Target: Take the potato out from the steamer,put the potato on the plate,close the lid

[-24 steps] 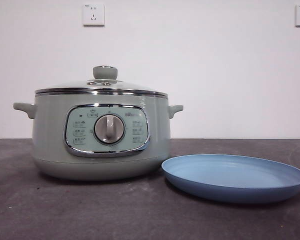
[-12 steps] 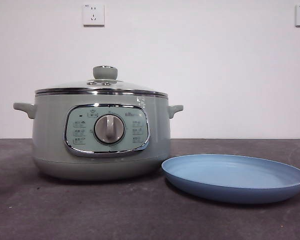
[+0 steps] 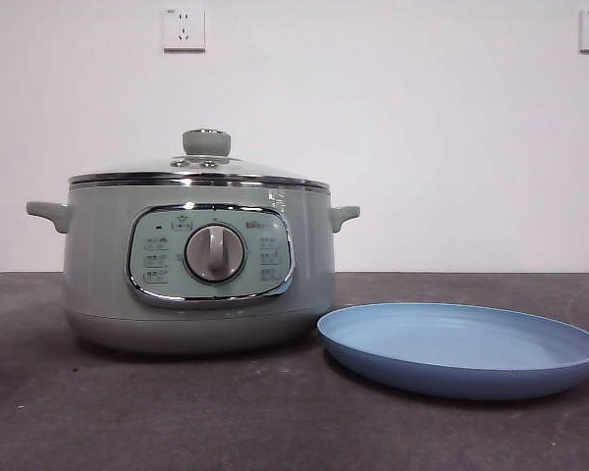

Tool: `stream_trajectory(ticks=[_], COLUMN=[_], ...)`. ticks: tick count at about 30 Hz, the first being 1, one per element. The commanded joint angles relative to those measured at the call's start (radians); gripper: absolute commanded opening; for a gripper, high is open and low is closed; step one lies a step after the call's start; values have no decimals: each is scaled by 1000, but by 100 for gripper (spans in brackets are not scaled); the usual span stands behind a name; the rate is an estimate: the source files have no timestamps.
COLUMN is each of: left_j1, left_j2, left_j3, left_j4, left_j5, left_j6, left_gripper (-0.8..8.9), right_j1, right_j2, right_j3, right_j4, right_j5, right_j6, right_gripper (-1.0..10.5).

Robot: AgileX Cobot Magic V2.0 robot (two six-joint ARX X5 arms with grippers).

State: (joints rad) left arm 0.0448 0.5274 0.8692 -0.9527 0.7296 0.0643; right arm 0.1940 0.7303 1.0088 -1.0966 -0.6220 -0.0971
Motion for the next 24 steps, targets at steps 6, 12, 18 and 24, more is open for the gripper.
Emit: stream_trajectory(ticks=[6, 12, 18, 24], left_j1=[0, 0, 0, -14], left_j2=[0, 1, 15, 88], left_j3=[3, 3, 3, 5], left_j4=[8, 32, 112, 214], left_j5=[0, 0, -8, -21], left_j6=[25, 10, -22, -62], left_gripper=[548, 665, 665, 665], right_j1=[11, 11, 11, 11], right_j2=[9, 10, 10, 12], right_j3=[3, 3, 3, 3], right_j4=[5, 7, 9, 14], right_j5=[-4, -5, -4, -4], right_j6=[-8, 3, 3, 3], right_gripper=[333, 600, 600, 600])
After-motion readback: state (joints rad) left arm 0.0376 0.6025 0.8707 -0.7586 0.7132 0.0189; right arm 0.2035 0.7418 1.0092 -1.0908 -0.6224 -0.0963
